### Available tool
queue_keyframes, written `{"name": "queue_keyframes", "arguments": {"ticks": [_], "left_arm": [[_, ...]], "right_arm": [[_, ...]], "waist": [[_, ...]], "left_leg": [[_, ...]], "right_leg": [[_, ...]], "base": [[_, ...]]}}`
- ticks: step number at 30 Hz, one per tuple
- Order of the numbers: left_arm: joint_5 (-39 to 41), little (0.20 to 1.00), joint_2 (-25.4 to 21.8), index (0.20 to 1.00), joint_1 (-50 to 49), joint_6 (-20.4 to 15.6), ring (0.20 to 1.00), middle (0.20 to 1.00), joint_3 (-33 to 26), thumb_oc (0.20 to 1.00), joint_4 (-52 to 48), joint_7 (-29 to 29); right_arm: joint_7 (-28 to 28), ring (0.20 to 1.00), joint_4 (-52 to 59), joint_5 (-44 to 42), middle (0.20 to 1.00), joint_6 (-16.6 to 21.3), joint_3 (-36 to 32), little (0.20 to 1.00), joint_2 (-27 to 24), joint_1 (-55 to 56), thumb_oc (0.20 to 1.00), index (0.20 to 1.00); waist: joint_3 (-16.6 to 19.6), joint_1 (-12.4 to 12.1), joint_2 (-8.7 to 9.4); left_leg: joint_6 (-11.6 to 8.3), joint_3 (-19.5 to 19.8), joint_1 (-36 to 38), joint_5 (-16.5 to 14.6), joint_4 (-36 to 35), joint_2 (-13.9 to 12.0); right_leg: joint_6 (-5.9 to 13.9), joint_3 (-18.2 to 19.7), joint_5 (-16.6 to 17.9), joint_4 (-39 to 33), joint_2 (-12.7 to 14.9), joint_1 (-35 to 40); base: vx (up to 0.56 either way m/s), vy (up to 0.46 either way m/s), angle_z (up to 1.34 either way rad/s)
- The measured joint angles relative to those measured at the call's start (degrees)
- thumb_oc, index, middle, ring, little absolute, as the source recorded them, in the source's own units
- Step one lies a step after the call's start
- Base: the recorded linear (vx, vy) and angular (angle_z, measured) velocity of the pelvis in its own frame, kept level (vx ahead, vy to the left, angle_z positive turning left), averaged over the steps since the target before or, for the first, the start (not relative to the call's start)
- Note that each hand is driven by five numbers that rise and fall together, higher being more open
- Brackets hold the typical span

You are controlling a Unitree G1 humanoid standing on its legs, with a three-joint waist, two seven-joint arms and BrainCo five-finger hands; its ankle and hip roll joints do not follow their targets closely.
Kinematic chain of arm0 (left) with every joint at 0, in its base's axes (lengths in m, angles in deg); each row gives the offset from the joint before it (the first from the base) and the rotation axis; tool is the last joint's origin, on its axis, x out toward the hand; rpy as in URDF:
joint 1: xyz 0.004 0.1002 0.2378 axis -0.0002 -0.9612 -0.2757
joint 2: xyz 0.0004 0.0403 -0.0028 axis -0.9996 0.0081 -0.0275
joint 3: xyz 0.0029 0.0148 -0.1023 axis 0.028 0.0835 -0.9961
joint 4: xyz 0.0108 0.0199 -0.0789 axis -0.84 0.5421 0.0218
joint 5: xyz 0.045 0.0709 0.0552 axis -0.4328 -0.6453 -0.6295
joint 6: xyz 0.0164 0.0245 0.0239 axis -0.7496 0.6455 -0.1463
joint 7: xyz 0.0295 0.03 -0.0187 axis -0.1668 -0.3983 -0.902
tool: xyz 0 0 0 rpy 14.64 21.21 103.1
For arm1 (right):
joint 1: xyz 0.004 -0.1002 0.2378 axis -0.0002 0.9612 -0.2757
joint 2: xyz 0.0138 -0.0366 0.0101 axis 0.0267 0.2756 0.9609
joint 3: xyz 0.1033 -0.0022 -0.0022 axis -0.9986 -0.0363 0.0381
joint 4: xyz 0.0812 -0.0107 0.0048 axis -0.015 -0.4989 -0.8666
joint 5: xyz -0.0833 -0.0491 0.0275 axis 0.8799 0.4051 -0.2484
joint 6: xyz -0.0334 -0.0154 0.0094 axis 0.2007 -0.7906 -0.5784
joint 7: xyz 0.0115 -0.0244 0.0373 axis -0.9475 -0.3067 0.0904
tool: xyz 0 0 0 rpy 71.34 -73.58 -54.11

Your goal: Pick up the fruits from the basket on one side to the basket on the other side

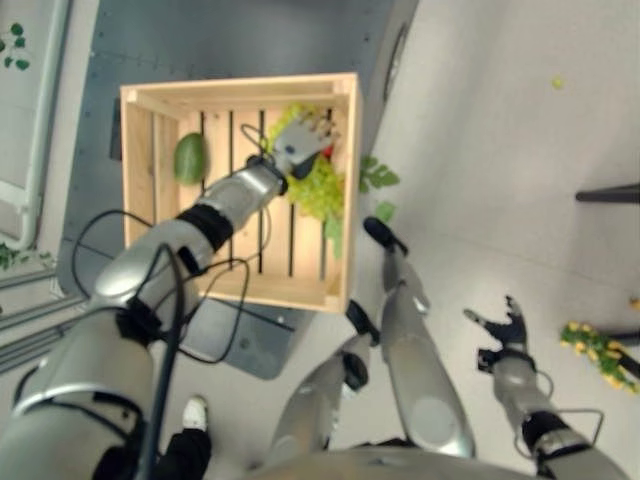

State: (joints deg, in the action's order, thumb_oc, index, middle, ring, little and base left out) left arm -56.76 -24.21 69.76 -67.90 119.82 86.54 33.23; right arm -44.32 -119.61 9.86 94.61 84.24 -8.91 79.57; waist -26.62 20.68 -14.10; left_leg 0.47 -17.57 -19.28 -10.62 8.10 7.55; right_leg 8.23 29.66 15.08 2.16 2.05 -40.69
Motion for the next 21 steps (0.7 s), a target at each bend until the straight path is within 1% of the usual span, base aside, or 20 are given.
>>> {"name": "queue_keyframes", "arguments": {"ticks": [4,9,11,16,21], "left_arm": [[0.0,1.0,1.5,1.0,0.3,0.6,1.0,1.0,0.7,1.0,1.7,-0.1],[-0.2,1.0,2.2,1.0,1.2,1.1,1.0,1.0,2.0,1.0,4.8,0.0],[-2.1,1.0,2.4,1.0,1.2,1.1,1.0,1.0,2.5,1.0,5.0,0.3],[-2.7,1.0,2.2,1.0,1.1,1.0,1.0,1.0,2.9,1.0,5.1,0.7],[-4.0,1.0,0.7,1.0,0.7,0.5,1.0,1.0,4.0,1.0,4.4,1.6]], "right_arm": [[-0.1,1.0,0.0,0.0,1.0,0.2,0.7,1.0,0.1,0.1,1.0,1.0],[-0.5,1.0,0.3,0.0,1.0,0.8,1.3,1.0,0.2,0.2,1.0,1.0],[-0.8,1.0,0.3,0.0,1.0,0.8,1.3,1.0,0.2,0.2,1.0,1.0],[-1.1,1.0,0.3,0.0,1.0,0.9,1.3,1.0,0.1,0.2,1.0,1.0],[-1.1,1.0,0.8,0.0,1.0,0.9,1.3,1.0,0.1,0.2,1.0,1.0]], "waist": [[0.0,0.5,0.03],[0.0,0.8,0.03],[0.0,0.7,0.03],[0.0,0.7,0.03],[0.0,0.5,0.03]], "left_leg": [[-0.01,-1.2,-0.7,0.0,0.3,0.1],[0.07,-1.3,-1.3,-0.2,0.8,0.2],[0.0,-1.3,-1.5,-0.3,1.0,0.2],[0.03,-1.4,-1.9,-0.7,1.9,0.2],[-0.03,-1.4,-2.8,-1.5,3.8,-0.2]], "right_leg": [[0.18,0.9,0.1,0.3,0.0,-0.9],[0.32,1.4,0.3,0.5,-0.3,-1.6],[0.31,1.4,0.3,0.6,-0.3,-1.6],[0.31,1.5,0.4,0.7,-0.3,-1.7],[0.33,1.5,0.4,0.7,-0.3,-1.8]], "base": [[0.0,0.006,-0.07],[0.0,0.005,-0.04],[0.0,0.0,0.0],[0.0,0.0,0.0],[0.0,0.0,0.0]]}}
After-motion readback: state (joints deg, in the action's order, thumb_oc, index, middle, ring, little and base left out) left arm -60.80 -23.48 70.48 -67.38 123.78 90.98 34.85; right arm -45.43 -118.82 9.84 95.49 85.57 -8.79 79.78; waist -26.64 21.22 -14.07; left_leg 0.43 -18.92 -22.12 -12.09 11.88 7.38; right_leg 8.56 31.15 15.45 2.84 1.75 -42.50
